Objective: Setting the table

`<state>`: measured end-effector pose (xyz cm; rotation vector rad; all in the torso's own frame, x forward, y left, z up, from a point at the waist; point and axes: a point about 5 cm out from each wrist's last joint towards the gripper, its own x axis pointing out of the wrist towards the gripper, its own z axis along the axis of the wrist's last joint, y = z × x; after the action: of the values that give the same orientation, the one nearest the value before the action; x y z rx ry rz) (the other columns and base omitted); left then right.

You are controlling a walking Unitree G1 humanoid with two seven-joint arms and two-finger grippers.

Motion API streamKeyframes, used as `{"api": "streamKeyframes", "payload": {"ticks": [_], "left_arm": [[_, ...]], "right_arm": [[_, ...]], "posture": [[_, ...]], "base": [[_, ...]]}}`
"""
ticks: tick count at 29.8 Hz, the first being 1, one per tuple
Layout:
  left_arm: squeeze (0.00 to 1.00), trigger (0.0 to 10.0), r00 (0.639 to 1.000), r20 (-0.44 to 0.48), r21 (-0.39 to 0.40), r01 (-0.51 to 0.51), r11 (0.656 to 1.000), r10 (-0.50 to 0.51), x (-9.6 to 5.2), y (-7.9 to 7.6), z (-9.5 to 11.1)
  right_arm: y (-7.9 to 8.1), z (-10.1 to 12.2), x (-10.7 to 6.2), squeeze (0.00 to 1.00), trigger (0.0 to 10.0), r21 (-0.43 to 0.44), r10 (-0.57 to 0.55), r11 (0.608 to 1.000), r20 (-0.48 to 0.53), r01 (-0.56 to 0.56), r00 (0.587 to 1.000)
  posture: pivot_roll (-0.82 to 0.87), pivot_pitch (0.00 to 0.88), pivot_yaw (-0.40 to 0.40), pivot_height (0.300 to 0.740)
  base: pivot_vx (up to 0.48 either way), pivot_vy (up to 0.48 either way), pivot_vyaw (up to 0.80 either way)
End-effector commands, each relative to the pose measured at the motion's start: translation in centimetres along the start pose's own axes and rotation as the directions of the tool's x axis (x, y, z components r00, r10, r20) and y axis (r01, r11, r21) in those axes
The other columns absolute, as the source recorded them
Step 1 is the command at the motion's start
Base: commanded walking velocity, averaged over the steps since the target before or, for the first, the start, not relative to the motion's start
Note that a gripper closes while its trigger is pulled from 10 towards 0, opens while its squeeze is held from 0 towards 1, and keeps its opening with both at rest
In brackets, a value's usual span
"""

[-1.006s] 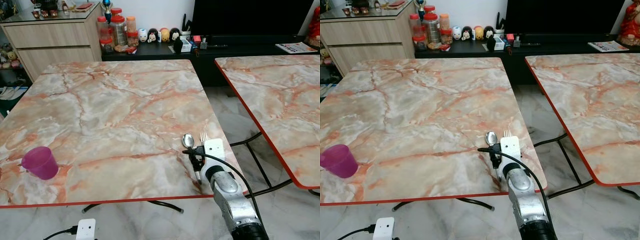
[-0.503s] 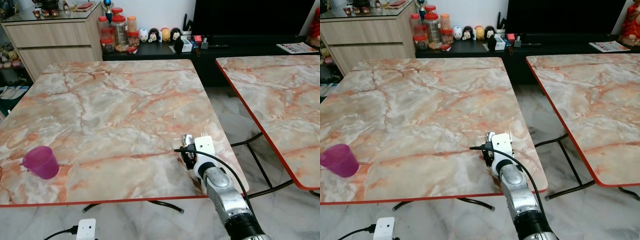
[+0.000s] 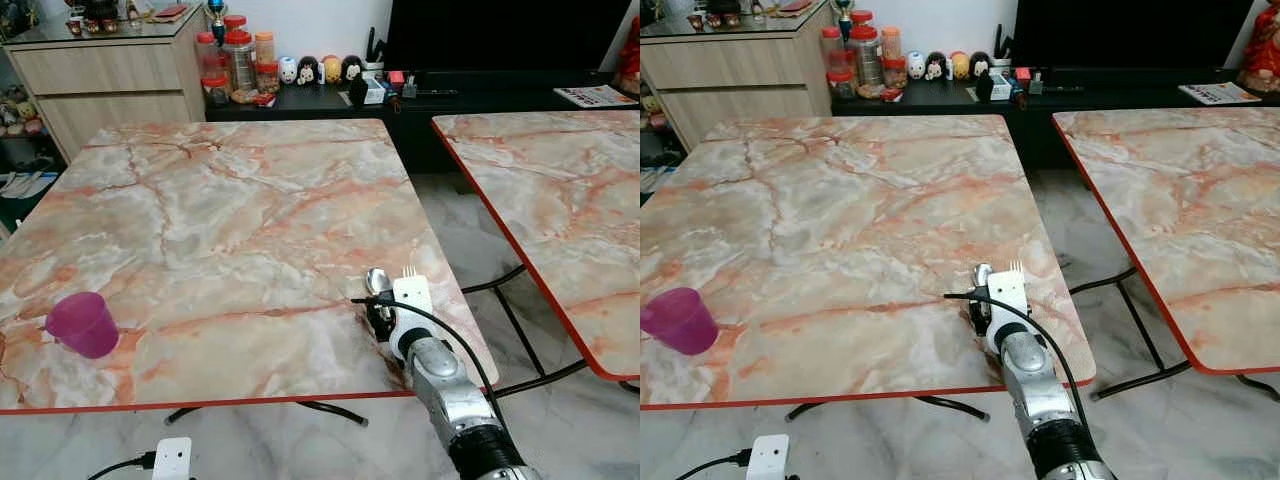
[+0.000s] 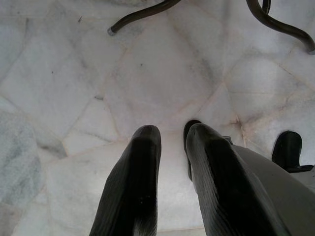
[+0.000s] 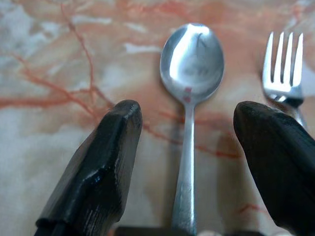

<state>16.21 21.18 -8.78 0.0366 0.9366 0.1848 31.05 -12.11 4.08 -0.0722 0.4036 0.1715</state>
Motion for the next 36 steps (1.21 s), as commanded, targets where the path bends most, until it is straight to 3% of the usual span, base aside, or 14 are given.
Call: {"api": "streamKeyframes", "payload": {"ticks": [1, 8, 9, 10, 28, 36], "left_arm": [[0.0, 10.0, 1.0, -0.021, -0.005, -0.005, 1.0, 0.005, 0.0, 0.2, -0.3], [0.0, 10.0, 1.0, -0.024, -0.004, -0.005, 1.0, 0.005, 0.0, 0.2, -0.3], [0.0, 10.0, 1.0, -0.026, -0.004, -0.005, 1.0, 0.005, 0.0, 0.2, -0.3], [0.0, 10.0, 1.0, -0.027, -0.003, -0.004, 1.0, 0.004, 0.0, 0.2, -0.4], [0.0, 10.0, 1.0, -0.03, 0.006, -0.001, 1.0, 0.001, -0.1, 0.2, -0.5], [0.0, 10.0, 1.0, -0.03, 0.012, 0.0, 1.0, 0.001, -0.1, 0.6, -0.4]], "right_arm": [[0.2, -0.1, 0.1, 0.0, 10.0, 0.015, 0.005, 1.0, -0.016, -0.005, 1.0], [0.2, -0.4, 0.2, 0.0, 10.0, 0.033, 0.003, 0.999, -0.028, -0.002, 1.0], [0.2, -0.5, 0.2, 0.0, 1.7, 0.026, 0.002, 1.0, -0.038, -0.001, 0.999], [0.2, -0.7, 0.2, 0.0, 0.0, 0.022, 0.003, 1.0, -0.046, -0.002, 0.999], [1.2, -0.7, 0.1, 0.0, 0.0, 0.006, 0.047, 0.999, -0.034, -0.047, 0.998], [0.3, -2.0, -0.4, 0.0, 0.0, 0.023, 0.009, 1.0, -0.067, -0.007, 0.998]], "posture": [[0.0, 0.0, -0.014, 0.732], [0.0, 0.0, -0.013, 0.732], [0.01, 0.0, -0.012, 0.732], [0.01, 0.0, -0.012, 0.732], [0.0, 0.0, -0.008, 0.732], [-0.01, 0.0, 0.003, 0.732]], "base": [[0.0, 0.0, 0.0], [0.0, 0.0, 0.0], [0.0, 0.0, 0.0], [0.0, 0.0, 0.0], [0.0, 0.0, 0.0], [0.0, 0.0, 0.0]]}}
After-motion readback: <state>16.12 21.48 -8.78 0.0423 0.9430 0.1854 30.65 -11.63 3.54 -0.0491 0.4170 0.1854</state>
